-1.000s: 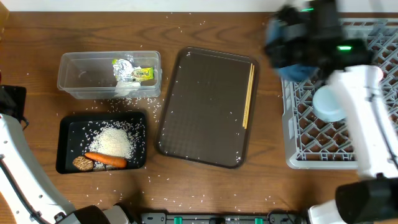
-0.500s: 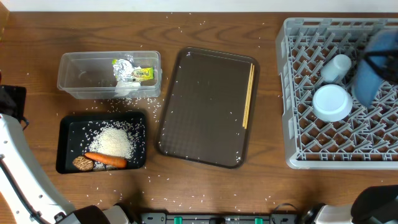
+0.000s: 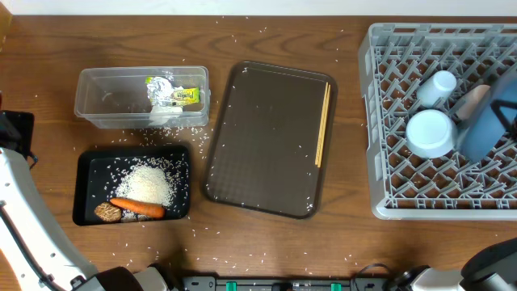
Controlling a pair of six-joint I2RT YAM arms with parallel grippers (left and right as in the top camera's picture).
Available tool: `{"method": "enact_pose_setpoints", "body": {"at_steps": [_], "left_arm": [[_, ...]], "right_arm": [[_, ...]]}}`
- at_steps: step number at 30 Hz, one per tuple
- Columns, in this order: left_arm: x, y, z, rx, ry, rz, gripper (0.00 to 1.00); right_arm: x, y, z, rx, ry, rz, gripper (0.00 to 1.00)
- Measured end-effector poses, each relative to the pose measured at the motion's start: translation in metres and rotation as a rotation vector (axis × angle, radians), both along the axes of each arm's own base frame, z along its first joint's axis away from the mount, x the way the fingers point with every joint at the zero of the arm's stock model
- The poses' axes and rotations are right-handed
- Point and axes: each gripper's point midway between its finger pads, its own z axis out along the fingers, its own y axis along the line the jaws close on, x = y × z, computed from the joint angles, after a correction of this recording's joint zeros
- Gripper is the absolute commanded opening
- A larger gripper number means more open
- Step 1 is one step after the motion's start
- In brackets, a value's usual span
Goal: Sort waste into correct bins and load items into the dishwasher rack
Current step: 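Carry the blue plate right and stand it in the rack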
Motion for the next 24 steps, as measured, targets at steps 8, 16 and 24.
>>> {"method": "enact_pose_setpoints", "body": {"at_steps": [8,16,24], "left_arm": [[0.000,0.000,0.000,0.000,0.000,0.000,0.98],[0.000,0.000,0.000,0.000,0.000,0.000,0.98],[0.000,0.000,0.000,0.000,0.000,0.000,0.98]], "right_arm": [[-0.007,0.002,-0.007,0.084,-0.020,-0.001,0.01],[-0.011,-0.008,-0.019,0.054,0.047,-0.046,0.01],[-0.012,-0.009,-0.021,0.041,0.074,-0.059,0.01]]}}
